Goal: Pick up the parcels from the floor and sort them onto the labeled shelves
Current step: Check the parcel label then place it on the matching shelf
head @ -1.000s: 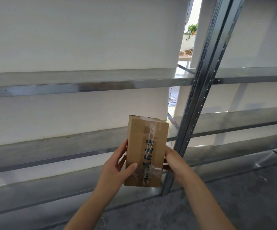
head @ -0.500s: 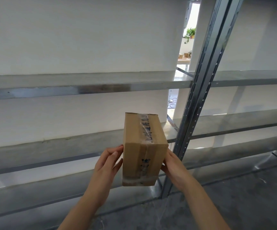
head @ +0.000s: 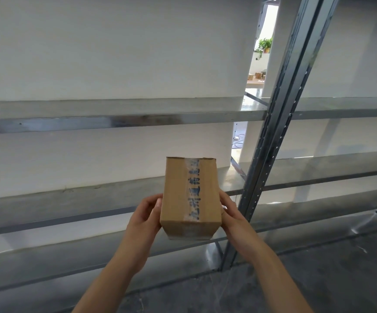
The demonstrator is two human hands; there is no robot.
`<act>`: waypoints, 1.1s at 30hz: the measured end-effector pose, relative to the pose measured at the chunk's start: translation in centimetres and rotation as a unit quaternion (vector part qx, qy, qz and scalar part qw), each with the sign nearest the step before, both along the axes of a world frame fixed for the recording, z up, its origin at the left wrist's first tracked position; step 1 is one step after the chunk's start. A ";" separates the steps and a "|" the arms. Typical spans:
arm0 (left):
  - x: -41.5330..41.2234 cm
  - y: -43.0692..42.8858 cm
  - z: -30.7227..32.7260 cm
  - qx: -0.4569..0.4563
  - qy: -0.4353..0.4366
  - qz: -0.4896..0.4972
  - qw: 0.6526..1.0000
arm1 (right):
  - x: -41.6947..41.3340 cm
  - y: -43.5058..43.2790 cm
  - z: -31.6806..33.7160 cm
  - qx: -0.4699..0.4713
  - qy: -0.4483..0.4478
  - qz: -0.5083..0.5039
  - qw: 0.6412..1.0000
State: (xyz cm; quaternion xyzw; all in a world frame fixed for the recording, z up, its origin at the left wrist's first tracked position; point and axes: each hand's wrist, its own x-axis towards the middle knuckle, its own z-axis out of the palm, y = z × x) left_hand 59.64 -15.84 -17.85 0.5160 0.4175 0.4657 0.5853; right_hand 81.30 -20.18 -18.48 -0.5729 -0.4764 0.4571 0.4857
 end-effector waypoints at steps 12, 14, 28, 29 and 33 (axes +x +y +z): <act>-1.8 0.7 -0.1 0.010 0.003 -0.118 0.993 | 1.4 0.8 -0.2 0.035 0.002 0.014 0.999; -2.0 1.2 -0.4 -0.019 -0.020 -0.115 0.993 | 1.2 0.8 0.0 0.037 -0.004 0.017 0.999; -1.4 3.1 -1.2 -0.122 -0.068 -0.058 0.988 | 0.7 1.0 2.1 0.053 -0.066 0.041 0.996; -1.4 3.1 -1.3 -0.127 -0.065 -0.060 0.988 | 0.6 1.0 2.2 0.054 -0.075 0.045 0.995; -1.3 3.0 -1.9 -0.143 -0.054 -0.067 0.986 | 0.0 1.1 2.4 0.066 -0.141 0.063 0.986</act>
